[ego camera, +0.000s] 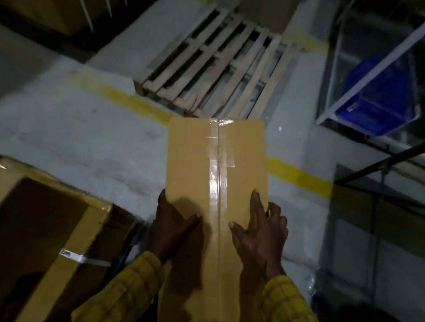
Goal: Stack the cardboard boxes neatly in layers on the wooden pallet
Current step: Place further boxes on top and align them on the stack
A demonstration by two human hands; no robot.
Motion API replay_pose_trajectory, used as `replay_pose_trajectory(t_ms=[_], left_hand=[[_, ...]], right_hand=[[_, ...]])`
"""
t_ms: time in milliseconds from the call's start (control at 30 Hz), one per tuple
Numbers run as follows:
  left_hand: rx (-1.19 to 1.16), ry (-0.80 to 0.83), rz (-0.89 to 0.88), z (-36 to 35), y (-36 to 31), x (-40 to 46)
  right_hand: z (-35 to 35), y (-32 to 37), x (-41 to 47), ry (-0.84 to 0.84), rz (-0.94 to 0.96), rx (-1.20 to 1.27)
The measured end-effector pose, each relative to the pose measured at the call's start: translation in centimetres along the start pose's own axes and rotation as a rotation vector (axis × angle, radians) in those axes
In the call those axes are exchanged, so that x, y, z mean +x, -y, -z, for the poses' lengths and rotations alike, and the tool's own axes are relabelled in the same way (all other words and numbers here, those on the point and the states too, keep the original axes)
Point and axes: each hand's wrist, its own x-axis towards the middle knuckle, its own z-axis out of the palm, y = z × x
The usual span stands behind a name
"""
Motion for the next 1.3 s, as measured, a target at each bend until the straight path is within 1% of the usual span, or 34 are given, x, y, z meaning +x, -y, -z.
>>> replay_pose_trajectory(t_ms=[167, 300, 400, 567, 633, 767, 933, 1067, 1300], left_hand=[[0.12, -0.018, -0.107, 4.4, -9.5, -9.2], [0.238, -0.023, -0.168, 7.9, -13.8, -17.2], [0.276, -0.071, -0.194, 10.0, -15.1, -23.5], [0.271, -0.164, -0.23, 11.7, -15.3, -34.2], [0.297, -0.203, -0.225, 12.2, -15.3, -38.4], [0.277, -0.255, -0.263, 14.9, -15.4, -46.6], [0.394, -0.323, -0.239, 19.6, -14.5, -56.3], [0.465, -0.362, -0.178, 23.8, -11.8, -63.2], [0.402, -0.496, -0.156, 32.4, -4.2, -75.6]], right_hand=[[11.5, 3.9, -8.7, -0.052, -0.023, 0.048], [17.6, 7.0, -16.5, -0.09, -0.01, 0.098], [21.0, 8.1, -22.0, -0.111, 0.033, 0.146], [25.7, 7.8, -30.9, -0.144, 0.156, 0.223], [27.2, 7.6, -34.3, -0.156, 0.191, 0.206], [29.6, 7.9, -40.1, -0.162, 0.291, 0.176], [31.2, 9.4, -47.5, -0.111, 0.425, 0.198], [31.7, 11.8, -54.2, -0.112, 0.518, 0.205], [29.5, 18.2, -67.4, -0.116, 0.668, 0.159]])
